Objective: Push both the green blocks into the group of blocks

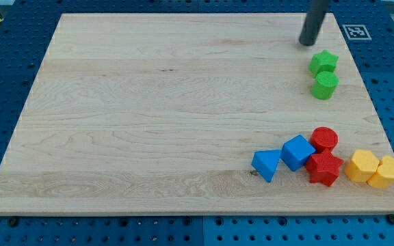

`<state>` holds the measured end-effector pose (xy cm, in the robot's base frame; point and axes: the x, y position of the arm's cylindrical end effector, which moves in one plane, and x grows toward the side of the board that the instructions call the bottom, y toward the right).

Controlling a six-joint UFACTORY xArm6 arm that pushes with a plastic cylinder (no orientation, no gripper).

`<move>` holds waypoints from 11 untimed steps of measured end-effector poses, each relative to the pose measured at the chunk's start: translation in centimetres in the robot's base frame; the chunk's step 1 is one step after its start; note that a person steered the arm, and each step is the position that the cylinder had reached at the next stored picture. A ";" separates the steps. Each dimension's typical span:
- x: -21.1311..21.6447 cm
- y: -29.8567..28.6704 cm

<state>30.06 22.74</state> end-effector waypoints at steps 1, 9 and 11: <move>1.5 0.9; 15.9 0.2; 16.1 0.2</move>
